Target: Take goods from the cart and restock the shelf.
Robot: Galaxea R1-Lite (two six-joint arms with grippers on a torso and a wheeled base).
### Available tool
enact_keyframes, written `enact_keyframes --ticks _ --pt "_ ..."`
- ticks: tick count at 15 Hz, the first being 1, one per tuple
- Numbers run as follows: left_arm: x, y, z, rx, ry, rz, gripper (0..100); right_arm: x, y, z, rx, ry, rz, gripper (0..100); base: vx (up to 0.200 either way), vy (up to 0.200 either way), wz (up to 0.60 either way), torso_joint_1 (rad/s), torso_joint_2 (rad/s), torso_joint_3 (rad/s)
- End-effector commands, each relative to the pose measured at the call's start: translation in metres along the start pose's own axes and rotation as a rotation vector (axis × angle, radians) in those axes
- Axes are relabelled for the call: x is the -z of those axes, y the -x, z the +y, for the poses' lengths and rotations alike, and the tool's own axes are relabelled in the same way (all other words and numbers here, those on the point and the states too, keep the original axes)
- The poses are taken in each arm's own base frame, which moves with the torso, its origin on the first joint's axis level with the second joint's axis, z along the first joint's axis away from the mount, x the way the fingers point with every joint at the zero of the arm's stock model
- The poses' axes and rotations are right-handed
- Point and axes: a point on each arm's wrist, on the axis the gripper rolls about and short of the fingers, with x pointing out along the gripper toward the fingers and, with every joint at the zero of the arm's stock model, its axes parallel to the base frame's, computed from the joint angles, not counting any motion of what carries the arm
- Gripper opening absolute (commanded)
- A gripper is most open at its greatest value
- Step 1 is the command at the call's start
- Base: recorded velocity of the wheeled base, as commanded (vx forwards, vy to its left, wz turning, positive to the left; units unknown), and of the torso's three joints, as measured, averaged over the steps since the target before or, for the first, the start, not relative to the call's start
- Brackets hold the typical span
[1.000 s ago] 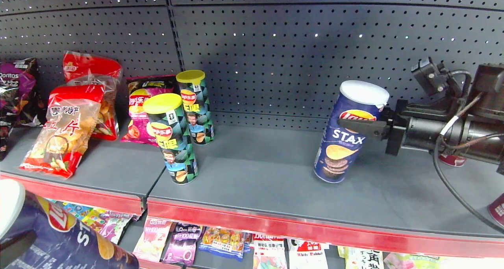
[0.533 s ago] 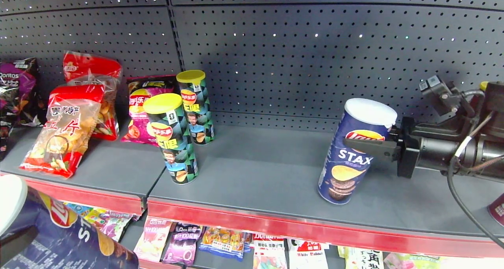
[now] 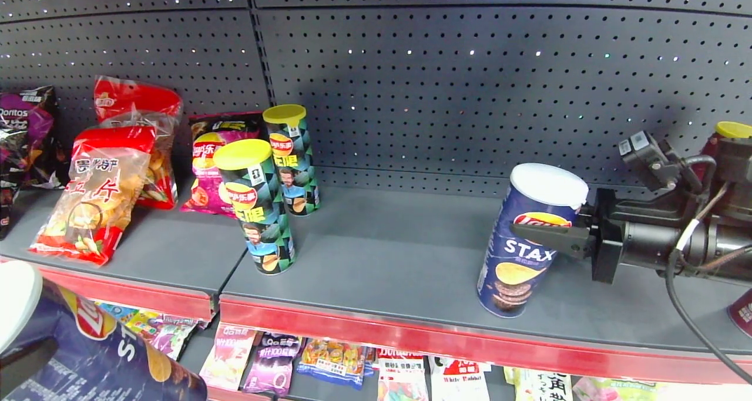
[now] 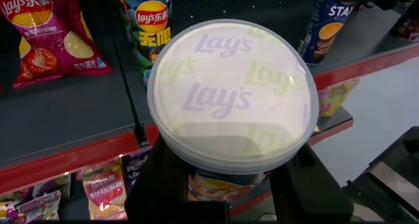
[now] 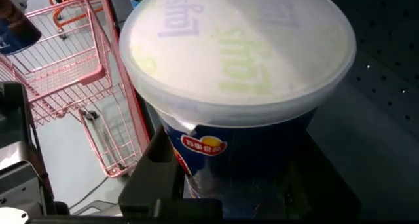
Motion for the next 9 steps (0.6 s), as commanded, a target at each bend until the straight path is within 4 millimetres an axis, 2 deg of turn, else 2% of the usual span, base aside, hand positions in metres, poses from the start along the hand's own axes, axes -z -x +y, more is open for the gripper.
enact_keyframes --ticks 1,9 --pt "0.0001 -0.0002 0.0001 0.0 0.0 0.001 0 0.0026 0.0003 0.0041 -0.022 -0.006 0.005 0 0.0 0.0 0.0 0.0 0.0 0.0" --pt "0.0005 -0.0003 0.0001 0.003 0.001 0.002 0 0.0012 -0.0012 0.0106 -0.05 0.001 0.001 0 0.0 0.0 0.0 0.0 0.0 0.0"
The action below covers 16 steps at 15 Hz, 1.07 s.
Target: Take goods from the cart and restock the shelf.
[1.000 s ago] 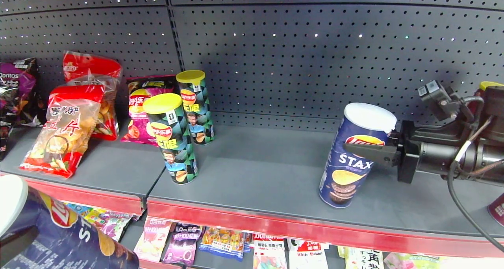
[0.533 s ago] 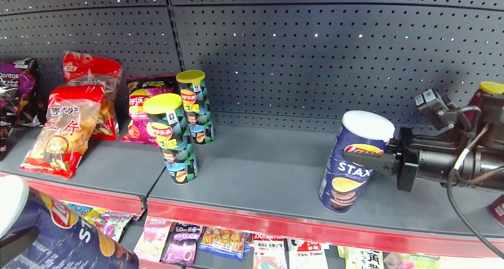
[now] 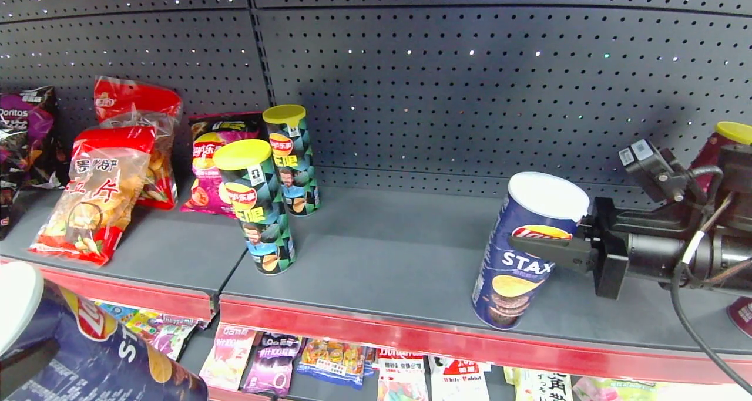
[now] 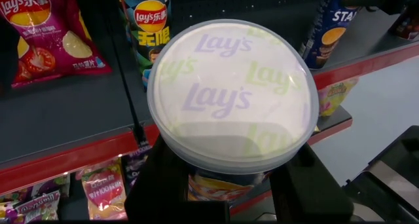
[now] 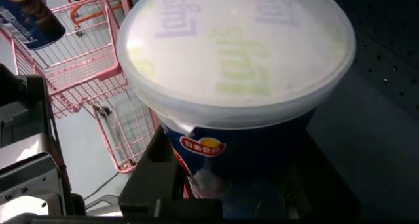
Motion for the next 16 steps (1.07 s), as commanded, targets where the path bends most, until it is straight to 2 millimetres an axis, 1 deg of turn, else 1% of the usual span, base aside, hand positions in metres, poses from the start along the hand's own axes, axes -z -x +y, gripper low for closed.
enact_keyframes --ticks 1,3,13,14,16 --pt "0.0 -0.0002 0.0001 -0.001 0.0 0.001 0 0.0 -0.0014 -0.0008 -0.002 0.001 0.0 0 0.0 0.0 0.0 0.0 0.0 0.0" --pt "0.0 -0.0002 0.0001 0.0 0.0 0.001 0 0.0033 -0.001 0.0003 -0.004 -0.008 0.009 0 0.0 0.0 0.0 0.0 0.0 0.0" --pt "0.0 -0.0002 0.0 0.002 0.0 0.001 0 0.0038 -0.0019 -0.0004 -0.005 -0.007 0.011 0 0.0 0.0 0.0 0.0 0.0 0.0" --pt "0.0 -0.0002 0.0 0.002 0.0 0.001 0 0.0038 -0.0019 -0.0004 -0.005 -0.005 0.011 100 0.0 0.0 0.0 0.0 0.0 0.0" --pt "-0.0004 0.0 0.0 0.002 0.0 -0.001 0 0.0026 -0.002 -0.0008 -0.003 -0.002 0.008 100 0.0 0.0 0.0 0.0 0.0 0.0"
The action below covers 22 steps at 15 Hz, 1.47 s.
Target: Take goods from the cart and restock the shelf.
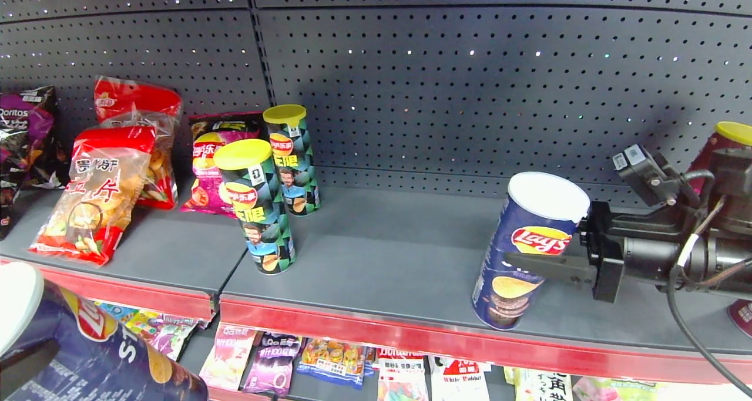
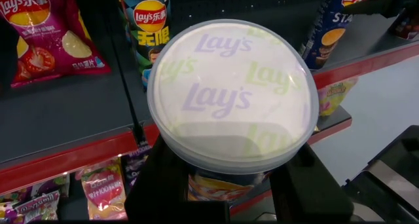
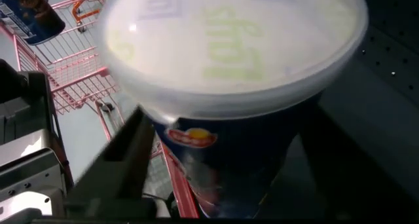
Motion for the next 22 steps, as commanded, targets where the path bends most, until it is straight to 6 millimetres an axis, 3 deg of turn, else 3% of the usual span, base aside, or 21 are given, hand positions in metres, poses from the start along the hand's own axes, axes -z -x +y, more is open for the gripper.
enact_keyframes --ticks 1,5,8,9,12,18,22 --pt "0.0 0.0 0.0 0.0 -0.001 0.0 0 -0.001 0.0 -0.001 0.001 0.007 -0.007 100 0.0 0.0 0.0 0.0 0.0 0.0" --pt "0.0 0.0 0.0 0.0 -0.001 0.0 0 -0.002 0.002 0.001 0.008 0.009 -0.009 100 0.0 0.0 0.0 0.0 0.0 0.0" --pt "-0.001 0.0 0.0 0.001 -0.001 0.0 0 0.004 0.023 0.009 0.077 -0.001 -0.008 100 0.0 0.0 0.0 0.0 0.0 0.0" --pt "-0.001 -0.001 0.0 0.008 0.0 0.001 0 0.012 0.042 0.019 0.12 -0.01 -0.007 100 0.0 0.0 0.0 0.0 0.0 0.0" --pt "0.0 -0.002 0.0 0.023 0.002 0.006 0 0.02 0.067 0.034 0.187 -0.005 -0.022 100 0.0 0.0 0.0 0.0 0.0 0.0" --pt "-0.001 0.0 -0.001 0.026 -0.004 -0.003 0 0.028 0.133 0.107 0.677 0.094 -0.157 100 0.0 0.0 0.0 0.0 0.0 0.0" --pt "-0.002 0.0 0.0 0.012 -0.009 -0.012 0 0.038 0.177 0.163 0.977 0.018 -0.076 100 0.0 0.0 0.0 0.0 0.0 0.0"
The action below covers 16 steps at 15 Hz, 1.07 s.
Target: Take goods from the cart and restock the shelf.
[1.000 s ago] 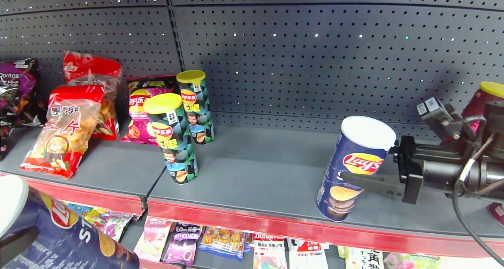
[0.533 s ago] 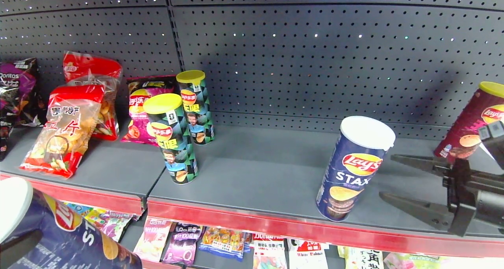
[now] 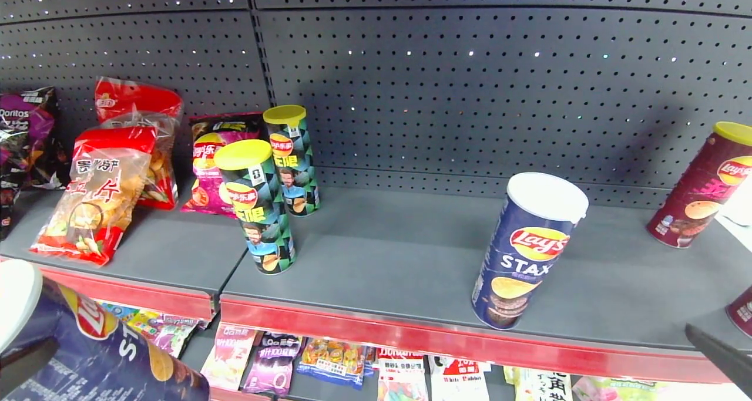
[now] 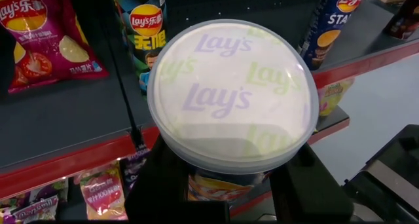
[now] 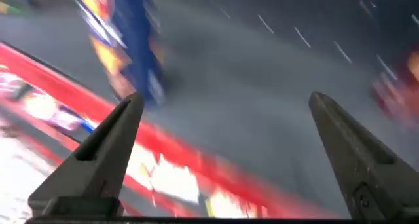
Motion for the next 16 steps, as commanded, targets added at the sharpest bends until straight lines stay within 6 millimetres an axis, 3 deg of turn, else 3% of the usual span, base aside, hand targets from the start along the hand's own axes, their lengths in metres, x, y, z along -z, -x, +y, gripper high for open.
enact_keyframes --ticks 1,4,8,10,16 --pt "-0.001 0.0 0.0 -0.002 -0.006 -0.012 0 0.016 0.079 0.013 0.22 0.001 -0.074 100 0.0 0.0 0.0 0.0 0.0 0.0" --pt "0.002 0.001 0.0 -0.012 -0.005 -0.012 0 0.052 0.082 0.02 0.434 -0.018 -0.017 100 0.0 0.0 0.0 0.0 0.0 0.0" --pt "0.003 0.002 0.0 -0.044 -0.006 -0.015 0 0.087 0.062 0.021 0.419 -0.02 0.043 100 0.0 0.0 0.0 0.0 0.0 0.0" --pt "0.003 0.007 -0.002 -0.049 -0.013 -0.03 0 0.092 0.058 0.021 0.314 -0.024 -0.069 100 0.0 0.0 0.0 0.0 0.0 0.0" --pt "0.002 0.007 -0.001 -0.113 0.014 -0.035 0 0.097 0.055 0.025 0.146 -0.015 -0.161 100 0.0 0.0 0.0 0.0 0.0 0.0"
